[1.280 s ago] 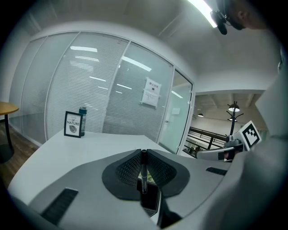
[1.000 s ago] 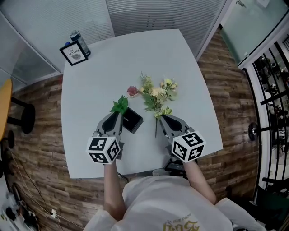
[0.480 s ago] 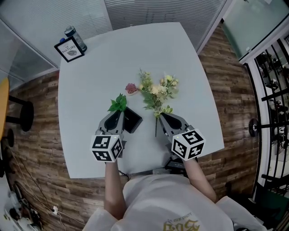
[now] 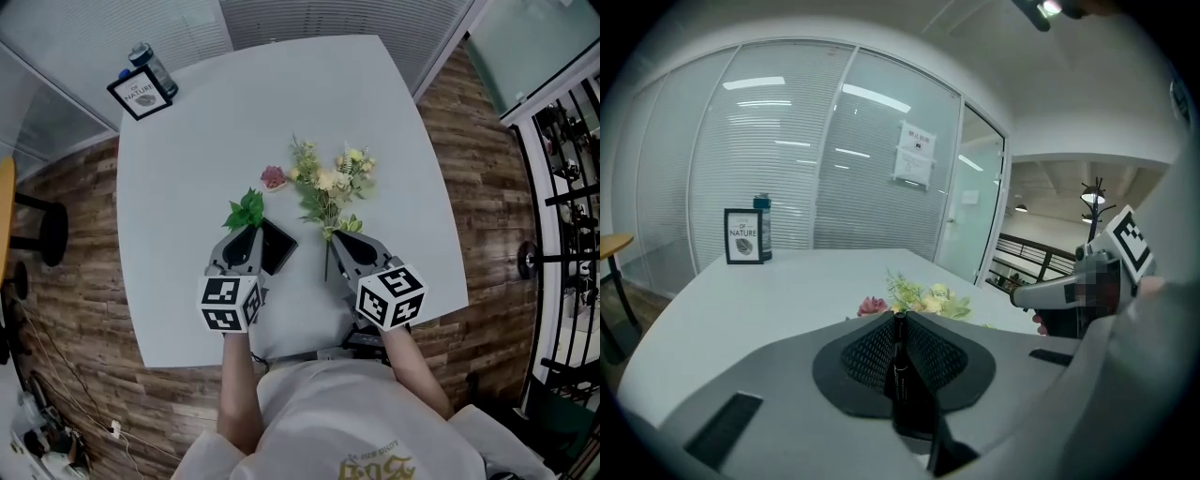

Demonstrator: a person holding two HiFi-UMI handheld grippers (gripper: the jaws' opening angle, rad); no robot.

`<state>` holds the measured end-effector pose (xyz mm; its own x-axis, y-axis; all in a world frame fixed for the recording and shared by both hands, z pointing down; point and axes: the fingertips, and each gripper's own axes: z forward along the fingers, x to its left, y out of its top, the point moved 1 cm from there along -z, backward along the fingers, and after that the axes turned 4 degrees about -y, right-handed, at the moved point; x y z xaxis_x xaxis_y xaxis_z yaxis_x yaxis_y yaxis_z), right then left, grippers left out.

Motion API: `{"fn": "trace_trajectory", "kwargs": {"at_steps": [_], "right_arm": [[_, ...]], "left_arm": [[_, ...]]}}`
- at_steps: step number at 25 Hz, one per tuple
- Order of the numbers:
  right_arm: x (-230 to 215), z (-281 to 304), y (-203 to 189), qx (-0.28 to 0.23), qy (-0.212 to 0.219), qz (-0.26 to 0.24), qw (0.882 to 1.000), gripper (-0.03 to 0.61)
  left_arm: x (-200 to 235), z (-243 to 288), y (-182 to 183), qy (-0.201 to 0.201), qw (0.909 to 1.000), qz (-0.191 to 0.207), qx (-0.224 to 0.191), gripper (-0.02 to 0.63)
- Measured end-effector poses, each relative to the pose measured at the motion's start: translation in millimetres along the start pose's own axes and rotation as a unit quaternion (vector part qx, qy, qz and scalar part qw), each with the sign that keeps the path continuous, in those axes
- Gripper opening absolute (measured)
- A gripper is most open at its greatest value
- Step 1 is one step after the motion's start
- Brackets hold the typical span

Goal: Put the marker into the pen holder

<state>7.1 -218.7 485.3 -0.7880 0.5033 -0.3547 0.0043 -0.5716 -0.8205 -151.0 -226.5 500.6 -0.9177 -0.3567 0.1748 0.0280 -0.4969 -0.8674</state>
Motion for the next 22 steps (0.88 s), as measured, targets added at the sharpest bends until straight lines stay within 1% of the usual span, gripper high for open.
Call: {"fn": "trace_trajectory", "kwargs": {"at_steps": [6,12,22], "right_arm": [[-0.4,7.7,-4.4,0.008,0.002,0.003,1.000,0.017],[-2.8,13.7,-6.1,0.013,0.002,0.005,1.000,0.017],[-4.2,18.8,-10.7,0.022,0.004,0.007,1.000,0.017]], "left_arm": [[1.3,8.6,-10.3,0.008,0.9997,0.008,0.023,0.043],[0.1,14.8,-13.8,0.013,0.9993,0.012,0.033,0.043],[3.6,24.0,-21.5,0.038,0.9976,0.020,0.055,0.044]]}}
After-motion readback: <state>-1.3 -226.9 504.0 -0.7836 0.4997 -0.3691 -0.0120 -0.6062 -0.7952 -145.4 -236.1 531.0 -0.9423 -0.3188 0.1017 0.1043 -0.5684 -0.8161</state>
